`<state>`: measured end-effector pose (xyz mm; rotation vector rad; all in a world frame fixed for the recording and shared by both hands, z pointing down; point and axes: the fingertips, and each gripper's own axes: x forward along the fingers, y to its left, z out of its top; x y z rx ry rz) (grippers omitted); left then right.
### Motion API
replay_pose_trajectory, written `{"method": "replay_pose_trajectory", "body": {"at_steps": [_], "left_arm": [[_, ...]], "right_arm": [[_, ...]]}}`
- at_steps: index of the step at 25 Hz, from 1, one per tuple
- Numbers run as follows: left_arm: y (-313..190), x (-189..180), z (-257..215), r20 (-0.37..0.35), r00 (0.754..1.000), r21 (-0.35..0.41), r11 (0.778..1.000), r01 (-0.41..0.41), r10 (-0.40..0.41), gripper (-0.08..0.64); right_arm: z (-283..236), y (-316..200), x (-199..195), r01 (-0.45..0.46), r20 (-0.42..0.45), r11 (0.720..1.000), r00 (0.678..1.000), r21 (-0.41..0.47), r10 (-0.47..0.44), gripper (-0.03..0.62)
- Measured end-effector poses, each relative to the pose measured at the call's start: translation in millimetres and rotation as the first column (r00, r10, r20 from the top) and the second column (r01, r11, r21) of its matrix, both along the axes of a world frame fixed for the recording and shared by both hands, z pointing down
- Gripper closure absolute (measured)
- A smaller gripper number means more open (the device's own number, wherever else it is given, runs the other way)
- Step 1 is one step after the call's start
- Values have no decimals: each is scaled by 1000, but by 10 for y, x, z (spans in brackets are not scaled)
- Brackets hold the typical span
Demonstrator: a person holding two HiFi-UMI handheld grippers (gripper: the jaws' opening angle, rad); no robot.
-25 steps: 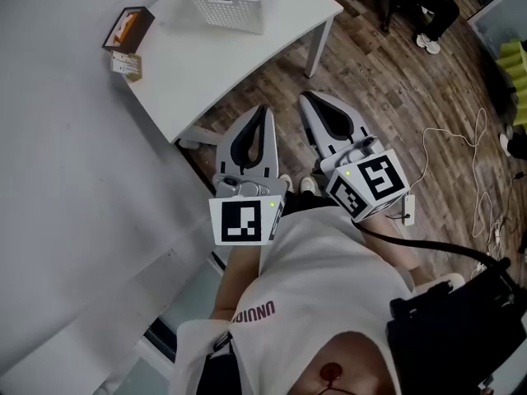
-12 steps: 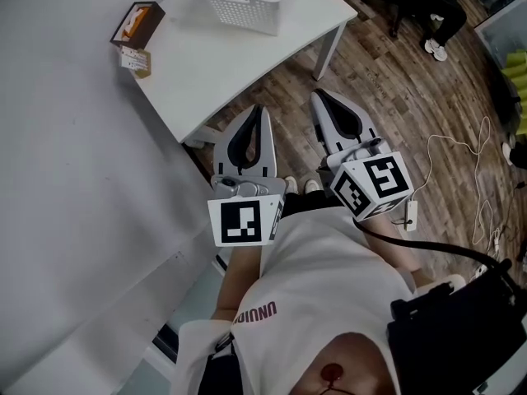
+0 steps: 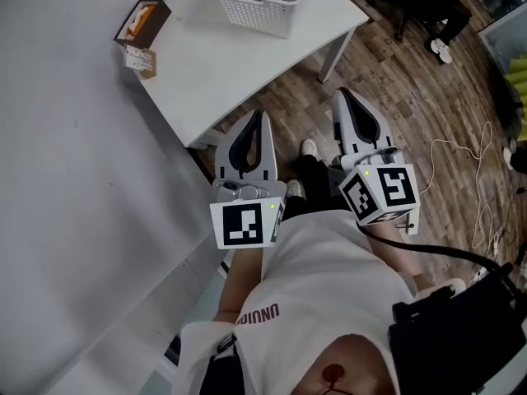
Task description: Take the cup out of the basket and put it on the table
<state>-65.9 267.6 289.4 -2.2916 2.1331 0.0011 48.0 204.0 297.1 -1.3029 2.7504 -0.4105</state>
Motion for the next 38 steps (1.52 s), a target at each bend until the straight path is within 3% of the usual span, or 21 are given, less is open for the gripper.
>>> {"method": "replay_pose_trajectory", "body": {"at_steps": [8,21,26,38], "left_arm": [[-358,-191,90,-9,999,-20,999,40,-40,548],[-1447,-308,-36,-2,999,-3,999,48,-48,548],[-1822,-341,-110,9,998,-13,997,70,-70,548],[-2501,-436,-340,15,992,24,992,123,-123,548]], "right_arm": [[-14,-409,-228,33,-16,999,999,43,-32,574],[-94,-1498,-361,61,-23,996,998,70,-59,574],[-237,-1830,-481,117,-37,988,993,101,-114,572],[-382,-2586,-574,153,-28,980,988,129,-151,572]]}}
